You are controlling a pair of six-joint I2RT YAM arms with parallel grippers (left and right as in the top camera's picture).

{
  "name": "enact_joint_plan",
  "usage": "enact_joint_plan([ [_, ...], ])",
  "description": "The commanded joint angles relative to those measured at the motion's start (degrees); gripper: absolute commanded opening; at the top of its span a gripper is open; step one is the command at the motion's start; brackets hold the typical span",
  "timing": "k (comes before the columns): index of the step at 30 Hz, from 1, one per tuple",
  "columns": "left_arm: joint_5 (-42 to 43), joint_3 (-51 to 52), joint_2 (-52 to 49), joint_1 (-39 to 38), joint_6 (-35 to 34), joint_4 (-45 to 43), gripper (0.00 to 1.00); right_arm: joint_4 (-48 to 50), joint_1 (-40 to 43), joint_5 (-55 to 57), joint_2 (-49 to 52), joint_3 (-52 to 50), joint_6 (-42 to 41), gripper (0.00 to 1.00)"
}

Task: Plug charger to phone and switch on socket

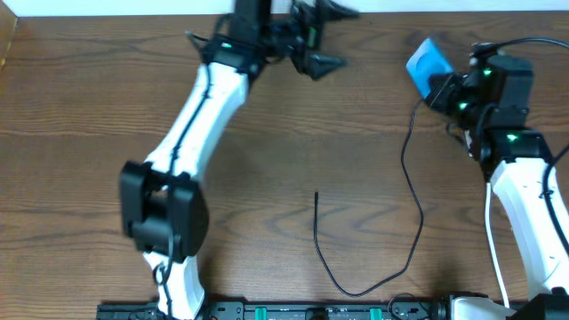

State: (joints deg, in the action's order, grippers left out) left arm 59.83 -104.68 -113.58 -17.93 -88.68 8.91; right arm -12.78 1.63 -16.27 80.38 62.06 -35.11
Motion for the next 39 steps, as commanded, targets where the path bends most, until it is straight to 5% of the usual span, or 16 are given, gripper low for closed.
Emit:
enact_joint_plan([
  [1, -4.9, -0.72, 2.56, 1.03, 0.5, -0.04, 0.88, 4.79, 0.52, -10.25, -0.55, 0.98, -20.98, 0.01],
  [7, -11.89, -0.7, 2.69, 1.46, 0.5, 0.87, 0.88, 11.67, 0.33, -18.23, -0.55, 0.98, -48.57, 0.01],
  [16, -20.28, -0.66, 2.69, 0.15, 0.24, 0.85, 0.88, 22.86, -4.74, -20.09, -0.55, 0.98, -63.54, 0.01],
  [27, -20.94, -0.66, 2.69, -1.81, -3.08, 0.87, 0.88, 25.46, -12.28, -16.7, -0.55, 0.98, -67.76, 0.01],
  [39, -20.96, -0.66, 2.67, -1.81, 1.44, 1.29, 0.88, 25.44, -14.51, -15.78, -0.55, 0.98, -69.9, 0.01],
])
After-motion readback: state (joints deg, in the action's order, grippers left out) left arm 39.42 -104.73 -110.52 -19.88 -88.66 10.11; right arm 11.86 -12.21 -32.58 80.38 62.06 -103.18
